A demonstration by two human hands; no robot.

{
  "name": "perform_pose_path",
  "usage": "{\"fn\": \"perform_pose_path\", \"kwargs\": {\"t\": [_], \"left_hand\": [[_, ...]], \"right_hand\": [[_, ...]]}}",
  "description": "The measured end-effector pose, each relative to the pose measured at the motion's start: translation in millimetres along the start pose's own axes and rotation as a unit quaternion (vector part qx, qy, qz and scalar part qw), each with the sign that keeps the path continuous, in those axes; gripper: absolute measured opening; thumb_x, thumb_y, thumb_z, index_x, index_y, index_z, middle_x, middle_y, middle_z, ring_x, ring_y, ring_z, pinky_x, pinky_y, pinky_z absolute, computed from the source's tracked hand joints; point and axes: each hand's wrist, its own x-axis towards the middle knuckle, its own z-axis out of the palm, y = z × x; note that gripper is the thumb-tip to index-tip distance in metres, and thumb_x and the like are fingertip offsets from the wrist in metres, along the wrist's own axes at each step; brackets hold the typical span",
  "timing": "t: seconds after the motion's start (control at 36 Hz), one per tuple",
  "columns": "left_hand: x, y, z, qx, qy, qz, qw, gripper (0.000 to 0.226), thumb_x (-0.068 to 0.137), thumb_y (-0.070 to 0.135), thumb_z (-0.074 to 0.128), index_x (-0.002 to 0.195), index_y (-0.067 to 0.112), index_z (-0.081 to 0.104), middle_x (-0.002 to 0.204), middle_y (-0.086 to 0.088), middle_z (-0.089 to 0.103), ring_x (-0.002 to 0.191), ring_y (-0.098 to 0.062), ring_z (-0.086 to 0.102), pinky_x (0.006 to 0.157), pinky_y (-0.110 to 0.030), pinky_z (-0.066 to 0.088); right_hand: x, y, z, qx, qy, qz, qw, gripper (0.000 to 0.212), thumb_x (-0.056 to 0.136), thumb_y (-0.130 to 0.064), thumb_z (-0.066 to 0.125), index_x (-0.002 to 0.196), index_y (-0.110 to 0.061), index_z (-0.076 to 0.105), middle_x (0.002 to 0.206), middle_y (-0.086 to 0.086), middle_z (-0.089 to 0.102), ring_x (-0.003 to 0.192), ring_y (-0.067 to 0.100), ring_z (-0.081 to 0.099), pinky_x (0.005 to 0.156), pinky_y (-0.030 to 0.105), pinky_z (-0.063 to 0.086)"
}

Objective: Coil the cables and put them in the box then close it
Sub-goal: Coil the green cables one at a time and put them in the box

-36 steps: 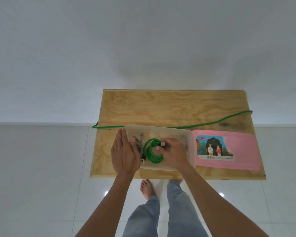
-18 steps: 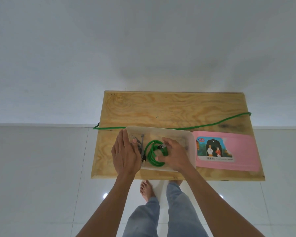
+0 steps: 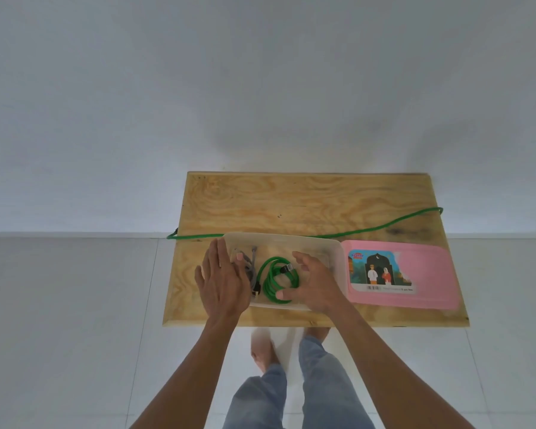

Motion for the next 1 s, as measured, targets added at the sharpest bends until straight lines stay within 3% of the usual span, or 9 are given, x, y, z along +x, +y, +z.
{"fn": "perform_pose_path", "kwargs": {"t": [0.11, 0.22, 0.36, 0.47, 0.64, 0.75, 0.86, 0.92, 1.0], "left_hand": [[3.1, 8.1, -12.0, -0.014, 0.017, 0.002, 1.0, 0.055, 0.105, 0.038, 0.027, 0.154, 0.012, 0.031, 0.16, -0.009, 0.035, 0.147, -0.027, 0.03, 0.118, -0.054, 0.024], [13.9, 26.9, -25.5, -0.036, 0.044, 0.026, 0.998, 0.058, 0.103, 0.041, 0.024, 0.151, 0.011, 0.035, 0.158, -0.011, 0.038, 0.145, -0.03, 0.035, 0.117, -0.054, 0.026], [30.0, 68.1, -39.2, -0.062, 0.055, 0.064, 0.995, 0.051, 0.106, 0.038, 0.031, 0.148, 0.012, 0.044, 0.154, -0.01, 0.043, 0.145, -0.028, 0.035, 0.119, -0.052, 0.022], [42.6, 110.1, -40.0, -0.064, 0.038, 0.119, 0.99, 0.044, 0.106, 0.034, 0.04, 0.141, 0.011, 0.052, 0.145, -0.011, 0.054, 0.136, -0.03, 0.044, 0.116, -0.05, 0.027], [63.1, 176.6, -18.7, -0.006, -0.079, 0.174, 0.982, 0.037, 0.101, 0.032, 0.05, 0.132, 0.014, 0.061, 0.132, -0.008, 0.064, 0.127, -0.029, 0.053, 0.108, -0.044, 0.036], [77.9, 213.6, 10.2, 0.065, -0.178, 0.178, 0.966, 0.034, 0.098, 0.032, 0.056, 0.129, 0.02, 0.063, 0.129, -0.003, 0.066, 0.122, -0.024, 0.056, 0.104, -0.041, 0.041], [87.3, 241.4, 44.8, 0.173, -0.269, 0.186, 0.929, 0.031, 0.097, 0.033, 0.059, 0.125, 0.021, 0.064, 0.132, 0.001, 0.061, 0.124, -0.022, 0.055, 0.103, -0.039, 0.037], [89.9, 247.6, 64.4, 0.224, -0.301, 0.179, 0.91, 0.029, 0.093, 0.032, 0.063, 0.121, 0.021, 0.064, 0.128, 0.002, 0.062, 0.122, -0.021, 0.055, 0.101, -0.04, 0.036], [91.9, 249.2, 90.4, 0.282, -0.329, 0.161, 0.887, 0.027, 0.091, 0.025, 0.063, 0.118, 0.02, 0.063, 0.123, 0.0, 0.063, 0.121, -0.022, 0.055, 0.102, -0.043, 0.036]], "right_hand": [[-12.8, -17.6, -19.9, -0.005, -0.002, -0.013, 1.0, 0.105, 0.06, -0.036, 0.093, 0.148, -0.02, 0.038, 0.15, 0.001, 0.042, 0.137, 0.018, 0.04, 0.11, 0.035, 0.039], [-25.8, -40.4, -51.5, 0.006, 0.045, -0.042, 0.998, 0.075, 0.078, -0.049, 0.077, 0.142, -0.022, 0.048, 0.135, -0.007, 0.054, 0.116, 0.01, 0.056, 0.092, 0.028, 0.046], [-22.4, -55.9, -99.0, 0.029, 0.124, -0.059, 0.99, 0.043, 0.087, -0.035, 0.072, 0.125, -0.018, 0.063, 0.113, -0.003, 0.067, 0.089, 0.007, 0.066, 0.074, 0.021, 0.05], [-10.5, -54.6, -136.8, 0.026, 0.186, -0.053, 0.981, 0.031, 0.086, -0.03, 0.074, 0.114, -0.016, 0.07, 0.094, -0.006, 0.069, 0.08, 0.01, 0.066, 0.076, 0.019, 0.045], [20.2, -22.1, -187.9, 0.006, 0.216, -0.013, 0.976, 0.026, 0.088, -0.022, 0.071, 0.111, -0.009, 0.072, 0.099, 0.003, 0.072, 0.095, 0.016, 0.064, 0.096, 0.03, 0.048], [44.5, 8.7, -216.5, -0.02, 0.193, 0.018, 0.981, 0.026, 0.09, -0.017, 0.067, 0.113, -0.006, 0.07, 0.109, 0.008, 0.07, 0.104, 0.022, 0.064, 0.087, 0.019, 0.039], [70.2, 39.7, -235.1, -0.061, 0.144, 0.039, 0.987, 0.023, 0.091, -0.01, 0.064, 0.113, -0.007, 0.068, 0.106, 0.004, 0.063, 0.093, 0.016, 0.059, 0.093, 0.02, 0.043], [82.0, 52.7, -239.6, -0.101, 0.106, 0.033, 0.989, 0.029, 0.089, -0.001, 0.061, 0.116, -0.006, 0.067, 0.11, 0.002, 0.061, 0.102, 0.019, 0.061, 0.099, 0.023, 0.044], [101.5, 74.0, -240.4, -0.13, 0.084, 0.027, 0.988, 0.042, 0.08, 0.011, 0.059, 0.116, -0.008, 0.069, 0.124, 0.013, 0.062, 0.115, 0.028, 0.06, 0.095, 0.026, 0.045]]}}
